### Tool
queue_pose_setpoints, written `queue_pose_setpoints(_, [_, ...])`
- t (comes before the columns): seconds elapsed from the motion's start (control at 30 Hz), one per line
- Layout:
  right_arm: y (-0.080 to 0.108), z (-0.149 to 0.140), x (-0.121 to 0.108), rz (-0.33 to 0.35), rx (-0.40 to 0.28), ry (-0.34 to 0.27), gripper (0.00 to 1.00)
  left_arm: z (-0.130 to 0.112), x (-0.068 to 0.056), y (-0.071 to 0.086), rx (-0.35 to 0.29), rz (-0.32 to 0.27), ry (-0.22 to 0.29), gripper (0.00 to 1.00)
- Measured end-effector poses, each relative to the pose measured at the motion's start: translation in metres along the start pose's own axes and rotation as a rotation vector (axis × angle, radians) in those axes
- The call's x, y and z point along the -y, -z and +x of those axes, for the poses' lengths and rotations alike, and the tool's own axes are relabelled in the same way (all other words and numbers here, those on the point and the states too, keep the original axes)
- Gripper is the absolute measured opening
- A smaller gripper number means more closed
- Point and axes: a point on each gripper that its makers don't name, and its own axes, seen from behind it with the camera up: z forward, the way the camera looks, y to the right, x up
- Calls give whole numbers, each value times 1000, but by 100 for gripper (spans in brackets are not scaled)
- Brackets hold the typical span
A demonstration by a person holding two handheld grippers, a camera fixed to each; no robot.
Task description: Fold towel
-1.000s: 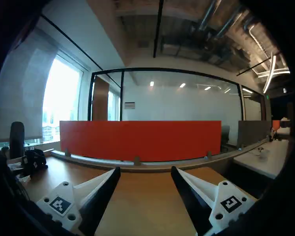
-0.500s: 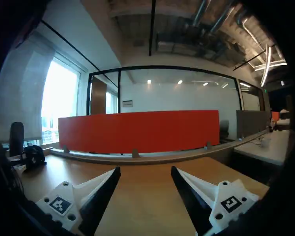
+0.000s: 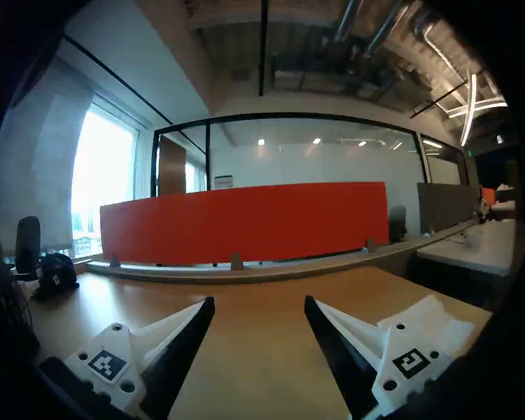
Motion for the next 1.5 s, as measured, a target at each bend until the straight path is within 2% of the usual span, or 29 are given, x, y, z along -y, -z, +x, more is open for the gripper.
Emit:
queue_pose_setpoints(0.27, [-2,-16,-1,1,13,11,100,0,0,0,0,0,0,98])
queue_pose_setpoints(0.6, [-2,-34,-6,-9,37,-11,100,-1,0,1,0,0,0,98])
queue_pose_setpoints(1.1, [3,-42,9,15,29,68,100,0,0,0,0,0,0,98])
queue_pose_setpoints(1.5, [2,-40,11,11,31,75,99,0,0,0,0,0,0,98])
